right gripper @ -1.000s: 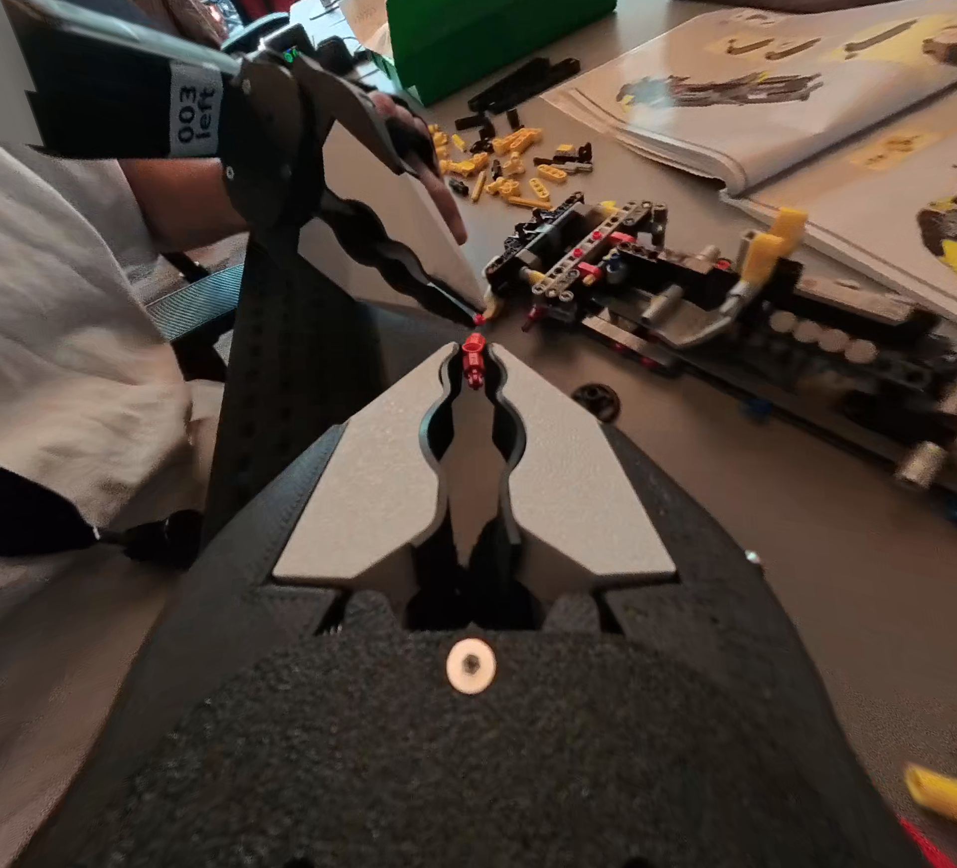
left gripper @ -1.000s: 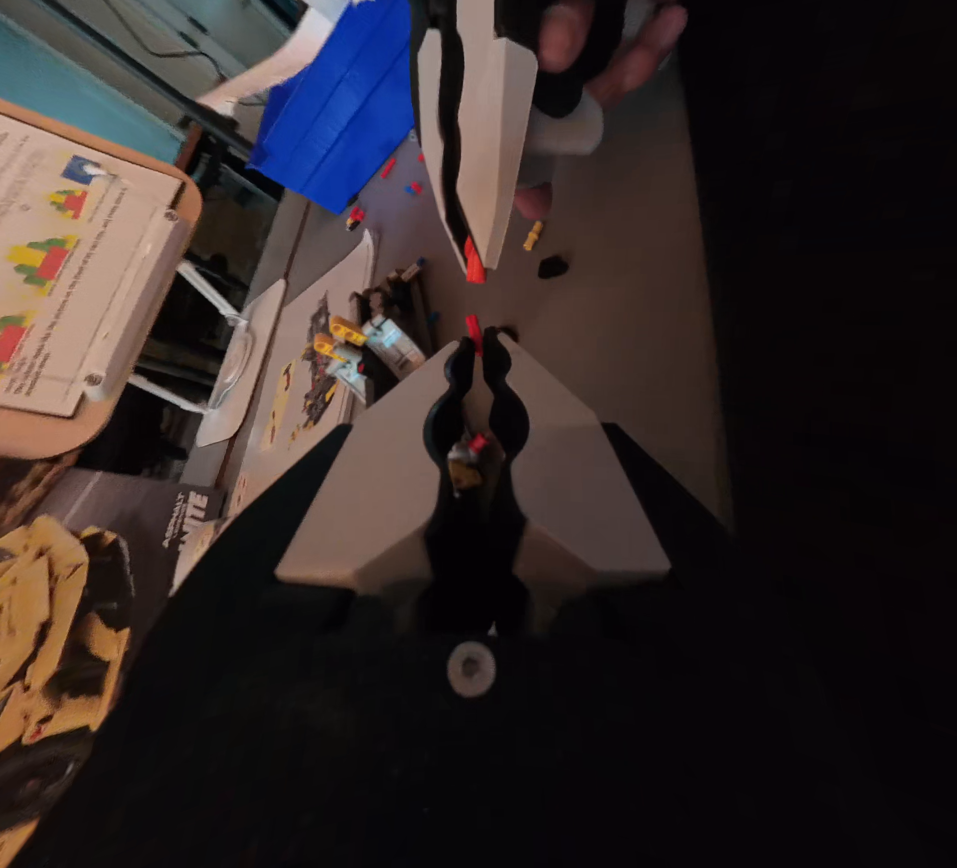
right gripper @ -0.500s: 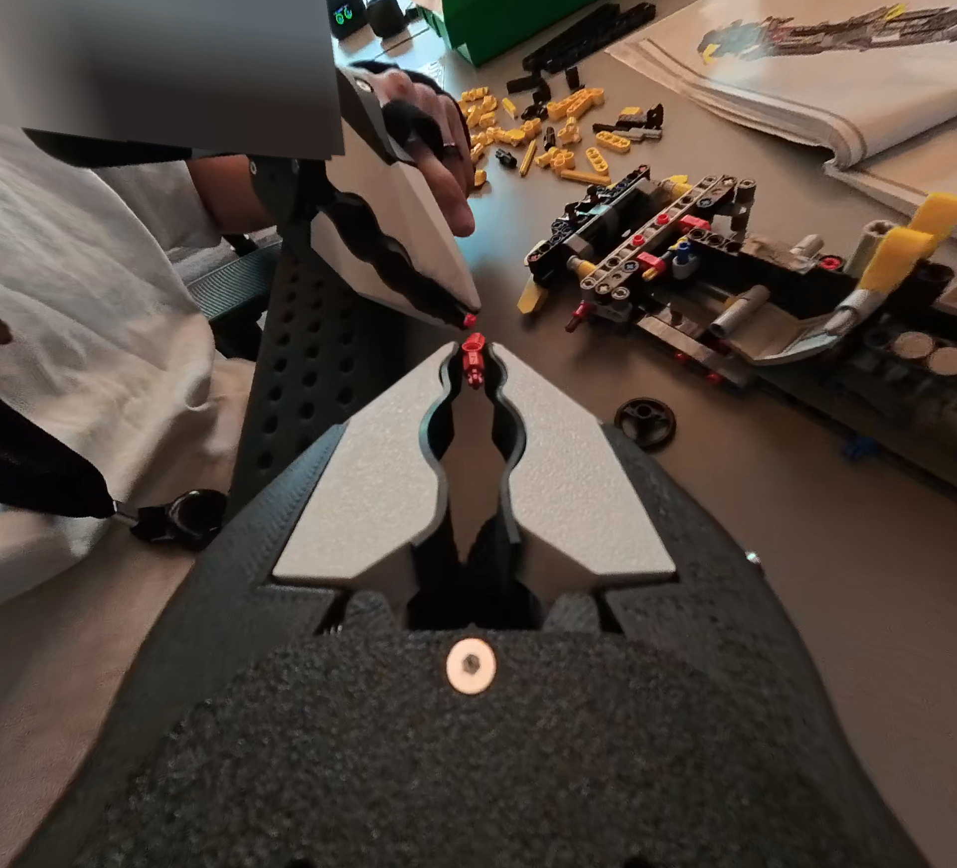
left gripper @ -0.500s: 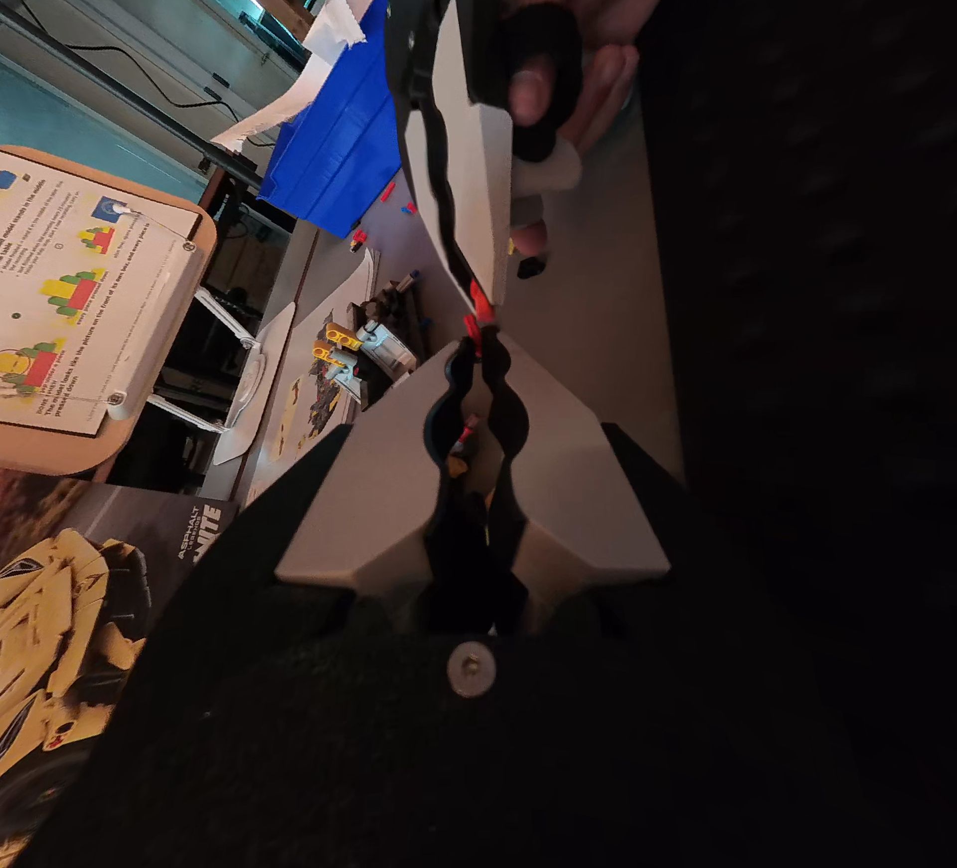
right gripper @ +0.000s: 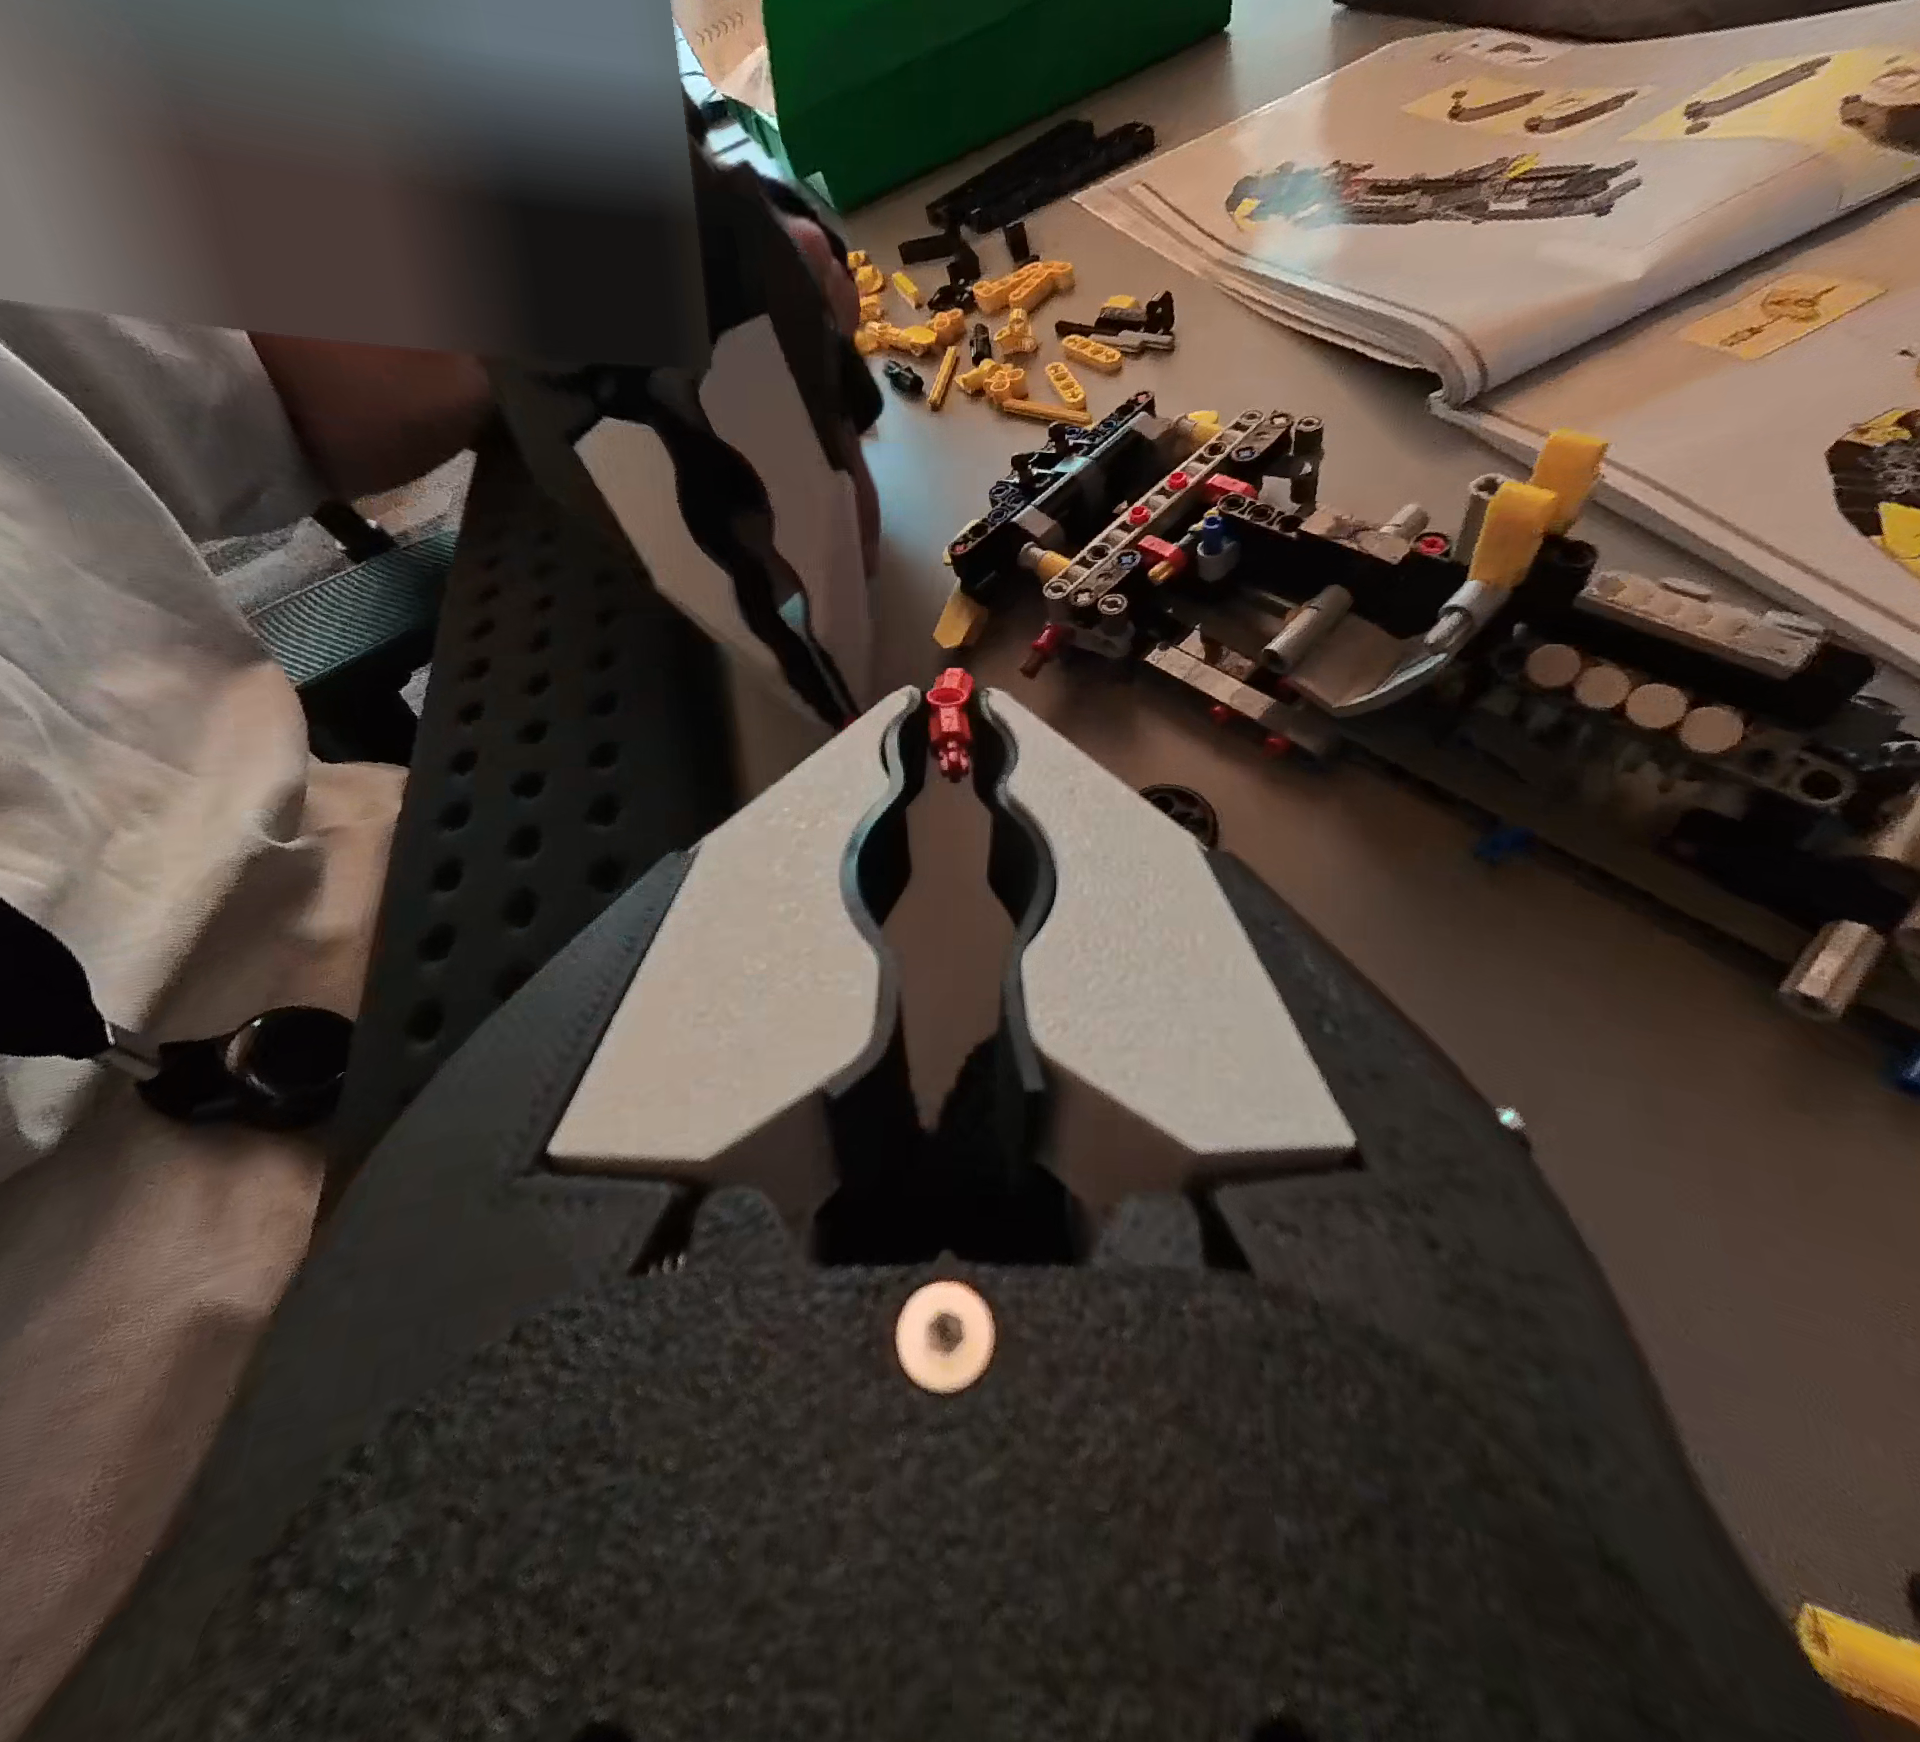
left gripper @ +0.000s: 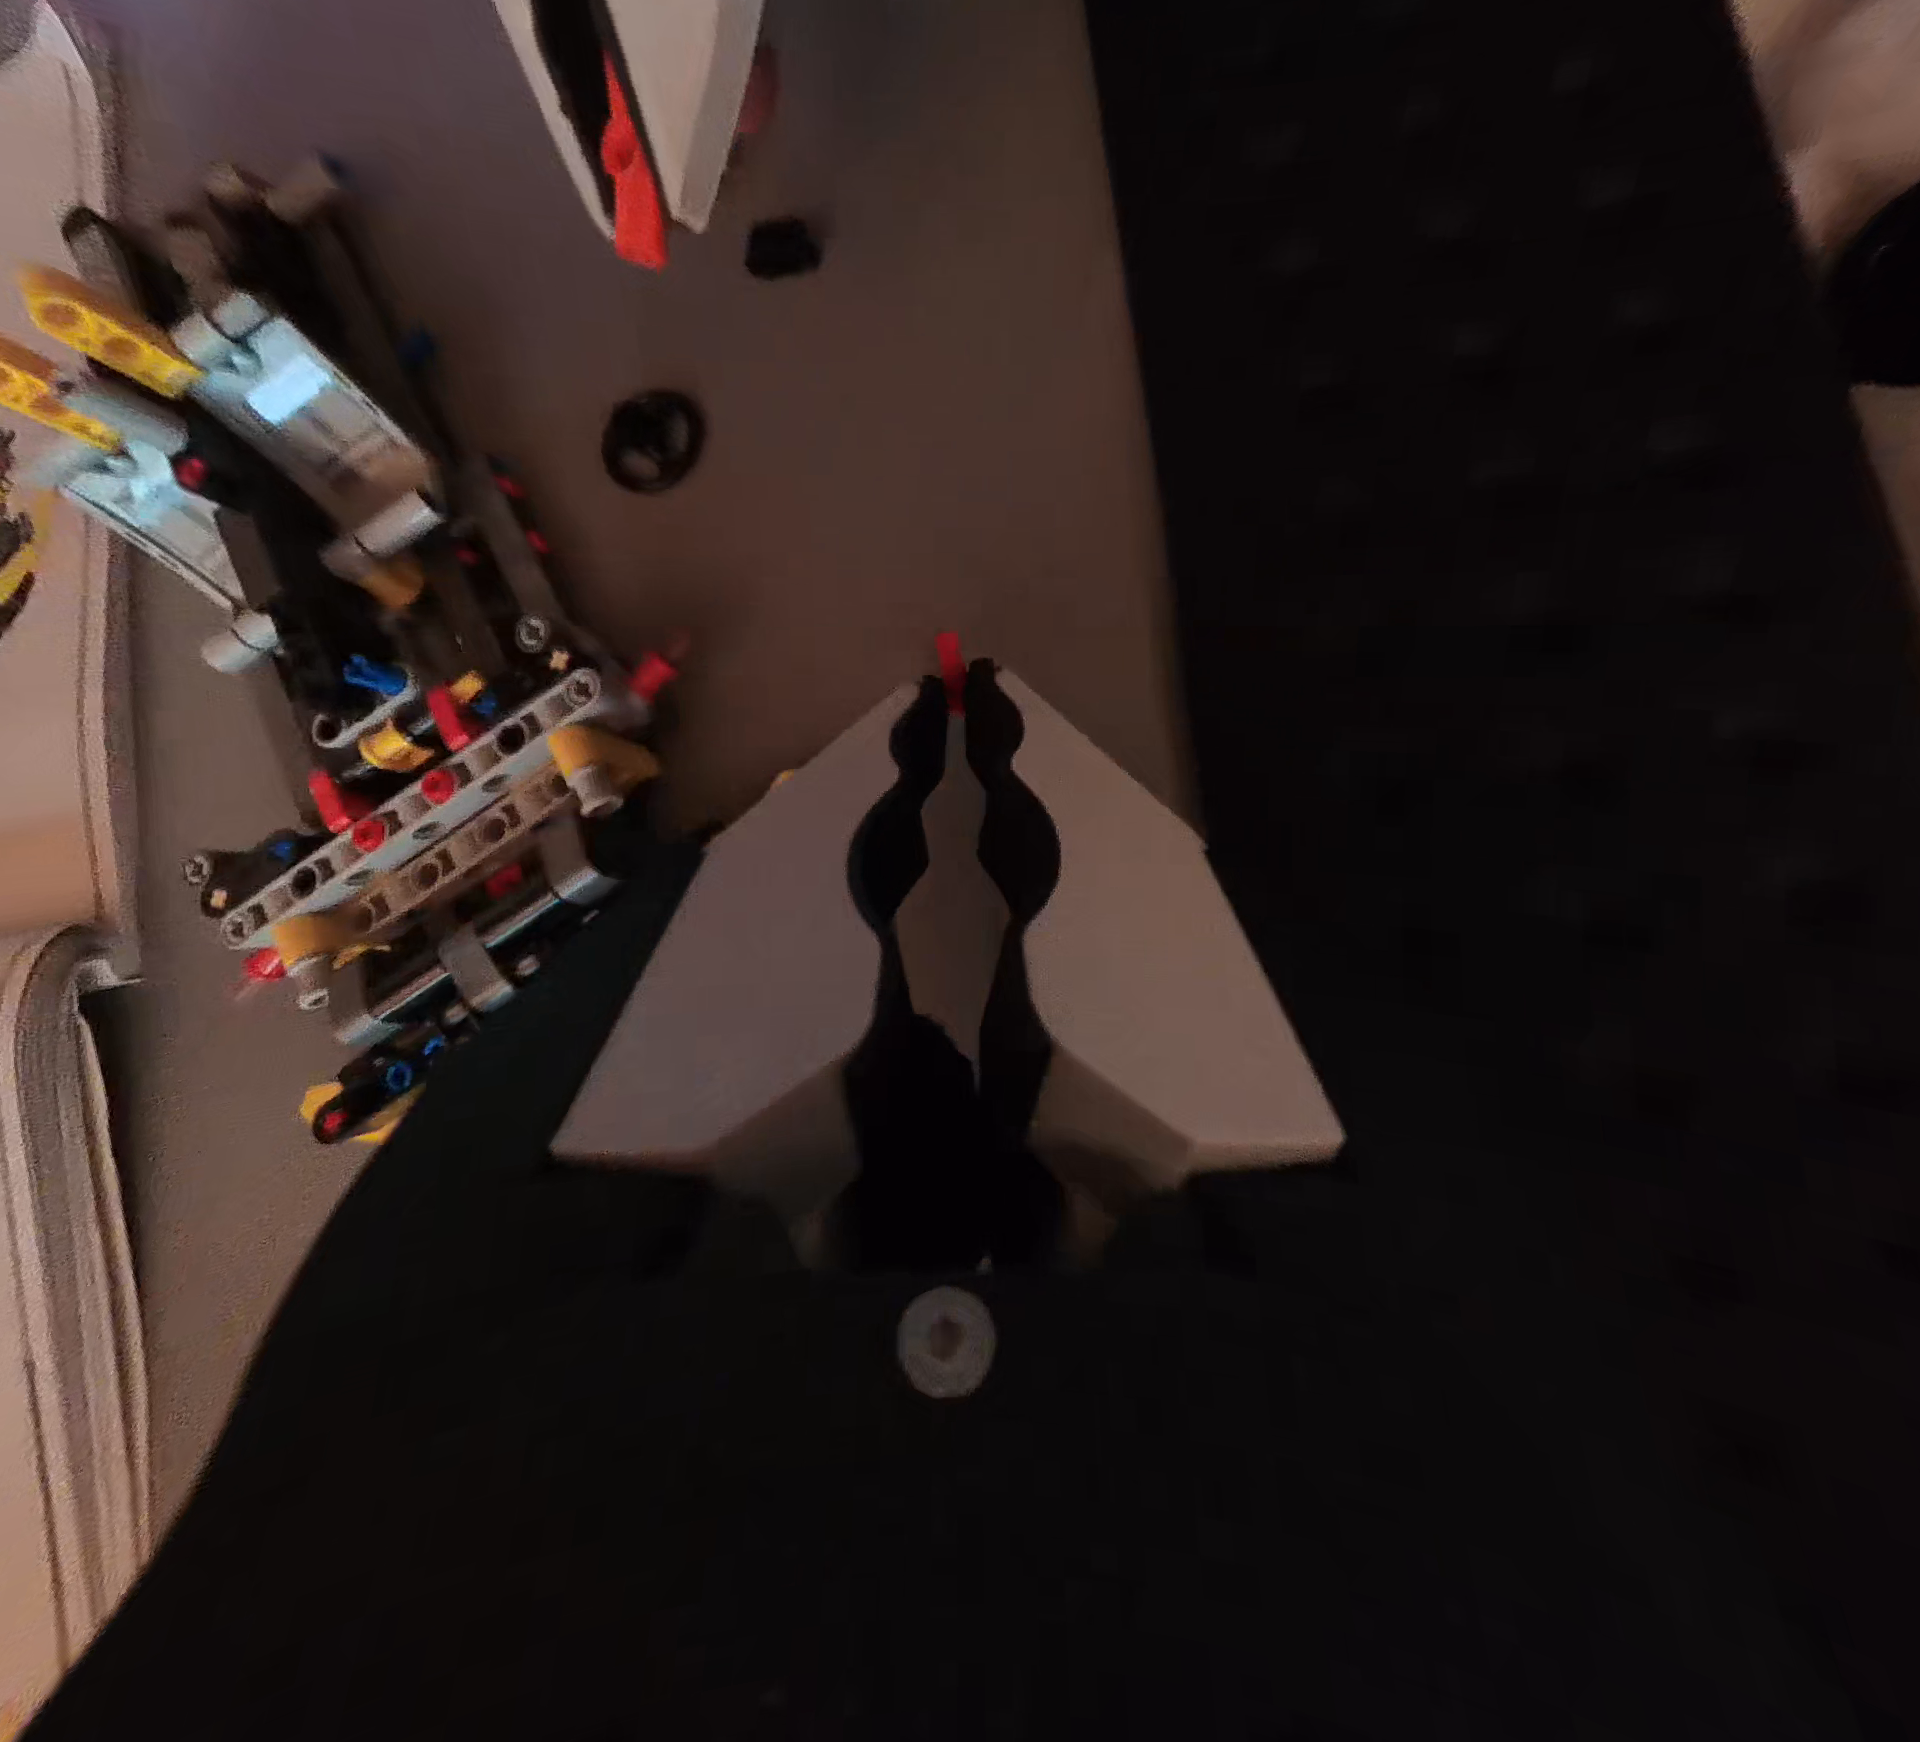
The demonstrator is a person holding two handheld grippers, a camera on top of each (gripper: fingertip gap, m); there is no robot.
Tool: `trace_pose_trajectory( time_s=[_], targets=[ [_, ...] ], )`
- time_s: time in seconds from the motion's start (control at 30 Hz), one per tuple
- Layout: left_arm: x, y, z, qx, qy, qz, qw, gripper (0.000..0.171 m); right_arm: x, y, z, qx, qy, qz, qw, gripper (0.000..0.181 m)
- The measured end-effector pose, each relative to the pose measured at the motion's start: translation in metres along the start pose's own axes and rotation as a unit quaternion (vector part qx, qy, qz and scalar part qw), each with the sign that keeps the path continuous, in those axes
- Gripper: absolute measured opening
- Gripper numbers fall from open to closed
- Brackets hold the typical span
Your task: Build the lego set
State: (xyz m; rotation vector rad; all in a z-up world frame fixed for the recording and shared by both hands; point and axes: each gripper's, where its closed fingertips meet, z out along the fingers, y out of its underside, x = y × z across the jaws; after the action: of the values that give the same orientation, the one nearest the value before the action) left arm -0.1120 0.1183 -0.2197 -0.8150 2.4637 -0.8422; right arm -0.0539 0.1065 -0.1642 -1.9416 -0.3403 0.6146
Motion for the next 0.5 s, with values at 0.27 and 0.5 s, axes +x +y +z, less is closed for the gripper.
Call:
trace_pose_trajectory(
  time_s=[0.27,0.5],
  targets=[
    [0.0023,0.0023,0.0016,-0.023,0.021,-0.031,0.999,0.012,-0.0065,0.0046,0.0019,-0.011,-0.007,-0.015,1.0,0.007],
    [0.0016,-0.0021,0.0076,0.011,0.029,-0.07,0.997,0.003,-0.0109,0.0097,0.0044,-0.023,-0.018,-0.018,0.999,0.007]
  ],
)
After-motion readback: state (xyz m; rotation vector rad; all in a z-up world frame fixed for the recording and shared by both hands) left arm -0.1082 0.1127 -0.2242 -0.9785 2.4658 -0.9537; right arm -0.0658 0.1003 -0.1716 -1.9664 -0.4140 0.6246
